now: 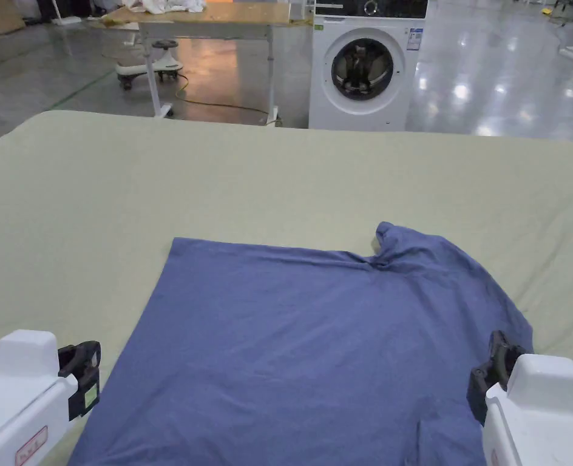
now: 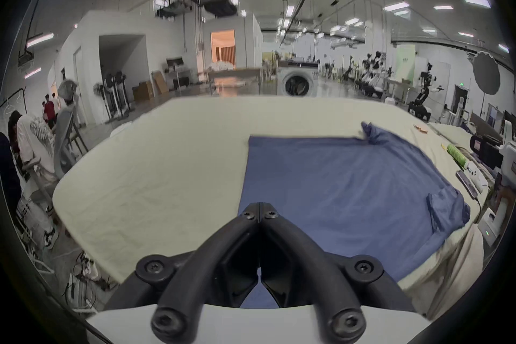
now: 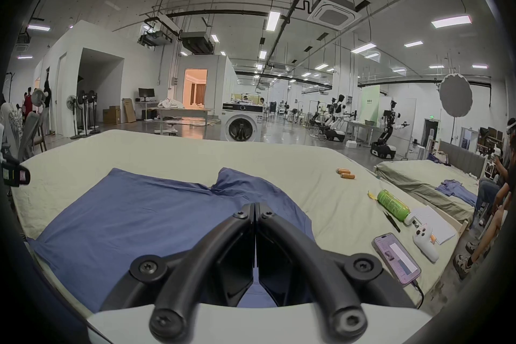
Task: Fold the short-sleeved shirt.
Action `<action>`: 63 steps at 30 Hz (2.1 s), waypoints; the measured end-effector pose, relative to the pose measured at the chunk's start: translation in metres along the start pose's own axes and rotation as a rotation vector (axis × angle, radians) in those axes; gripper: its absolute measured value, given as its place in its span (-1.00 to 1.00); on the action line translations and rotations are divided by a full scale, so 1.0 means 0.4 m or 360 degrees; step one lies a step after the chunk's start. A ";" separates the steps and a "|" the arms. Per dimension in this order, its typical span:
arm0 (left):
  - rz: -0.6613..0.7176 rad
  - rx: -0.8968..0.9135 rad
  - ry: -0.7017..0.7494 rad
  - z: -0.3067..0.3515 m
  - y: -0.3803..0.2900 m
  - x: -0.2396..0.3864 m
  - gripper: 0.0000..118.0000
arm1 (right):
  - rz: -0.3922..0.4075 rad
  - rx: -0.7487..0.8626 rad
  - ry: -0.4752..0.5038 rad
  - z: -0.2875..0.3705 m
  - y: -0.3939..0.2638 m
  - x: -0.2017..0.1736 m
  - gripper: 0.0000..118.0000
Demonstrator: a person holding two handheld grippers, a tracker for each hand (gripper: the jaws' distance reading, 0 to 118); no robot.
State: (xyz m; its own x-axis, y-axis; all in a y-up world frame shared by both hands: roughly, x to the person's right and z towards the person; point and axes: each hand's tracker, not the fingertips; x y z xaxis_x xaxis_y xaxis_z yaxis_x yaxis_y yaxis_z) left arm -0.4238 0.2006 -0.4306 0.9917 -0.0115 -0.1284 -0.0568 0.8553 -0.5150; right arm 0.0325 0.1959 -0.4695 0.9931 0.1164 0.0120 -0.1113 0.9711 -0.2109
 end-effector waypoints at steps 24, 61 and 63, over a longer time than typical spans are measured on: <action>0.0092 -0.0888 0.0078 -0.133 -0.146 -0.014 -0.08 | 0.0030 -0.0212 0.0010 -0.015 -0.070 0.034 -1.00; 0.0259 -0.0687 -0.0145 -0.071 -0.093 -0.048 -0.97 | -0.0158 -0.1100 0.0206 0.003 -0.204 0.268 -0.88; 0.0272 -0.0610 -0.0184 -0.066 -0.070 -0.055 -0.97 | -0.0193 -0.1062 0.0209 0.006 -0.179 0.278 -0.88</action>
State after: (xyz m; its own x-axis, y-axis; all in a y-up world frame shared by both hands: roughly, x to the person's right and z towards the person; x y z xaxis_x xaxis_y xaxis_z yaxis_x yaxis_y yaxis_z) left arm -0.4470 0.1633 -0.4358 0.9695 0.1902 -0.1548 -0.2385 0.5856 -0.7747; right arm 0.1509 0.1397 -0.4509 0.9980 -0.0521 -0.0364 0.0050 0.6351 -0.7724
